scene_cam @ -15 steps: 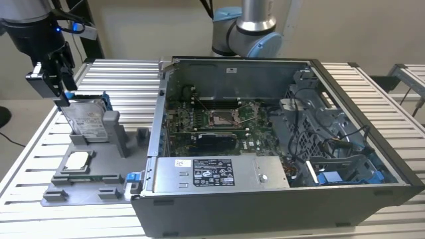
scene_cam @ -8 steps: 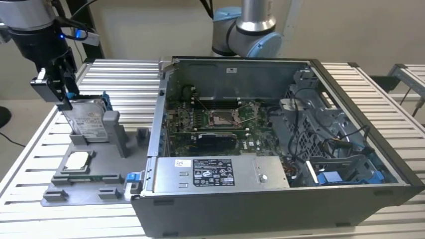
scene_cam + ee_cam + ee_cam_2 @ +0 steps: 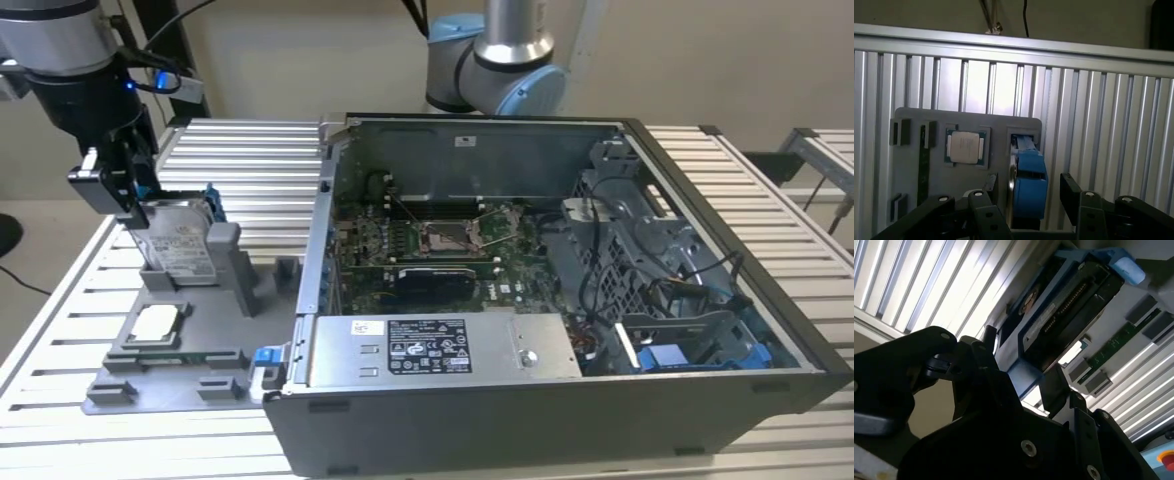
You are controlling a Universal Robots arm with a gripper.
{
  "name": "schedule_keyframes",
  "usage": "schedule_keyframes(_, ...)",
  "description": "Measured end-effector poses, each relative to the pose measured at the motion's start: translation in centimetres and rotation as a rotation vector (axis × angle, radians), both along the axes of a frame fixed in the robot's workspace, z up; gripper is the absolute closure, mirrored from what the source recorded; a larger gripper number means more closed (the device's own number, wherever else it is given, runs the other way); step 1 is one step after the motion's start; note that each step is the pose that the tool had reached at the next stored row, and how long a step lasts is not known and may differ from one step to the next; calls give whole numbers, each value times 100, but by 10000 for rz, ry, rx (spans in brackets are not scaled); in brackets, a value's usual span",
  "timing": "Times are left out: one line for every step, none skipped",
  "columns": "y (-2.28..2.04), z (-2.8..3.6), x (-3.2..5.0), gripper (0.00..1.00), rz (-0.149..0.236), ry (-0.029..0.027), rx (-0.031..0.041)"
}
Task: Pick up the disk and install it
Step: 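Pick up the disk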
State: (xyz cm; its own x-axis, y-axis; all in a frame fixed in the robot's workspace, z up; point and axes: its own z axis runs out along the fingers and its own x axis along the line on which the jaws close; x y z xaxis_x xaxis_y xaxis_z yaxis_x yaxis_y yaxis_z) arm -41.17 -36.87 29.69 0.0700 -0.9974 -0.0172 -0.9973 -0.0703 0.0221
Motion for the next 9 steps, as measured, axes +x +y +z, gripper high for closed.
schedule_keyframes(0, -10, 0, 0, 0, 0, 0)
schedule_keyframes(0, -19, 0, 0, 0, 0, 0)
schedule_keyframes(0, -26, 0, 0, 0, 1, -1)
schedule_keyframes(0, -33, -1, 0, 0, 0, 0)
schedule_keyframes(0, -40, -1, 0, 0, 0, 0)
schedule_keyframes(0, -46, -1, 0, 1, 0, 0)
schedule_keyframes(0, -50, -1, 0, 0, 2, -1)
schedule_keyframes(0, -51, -1, 0, 0, 2, -2)
schedule_keyframes(0, -51, -1, 0, 0, 3, -2)
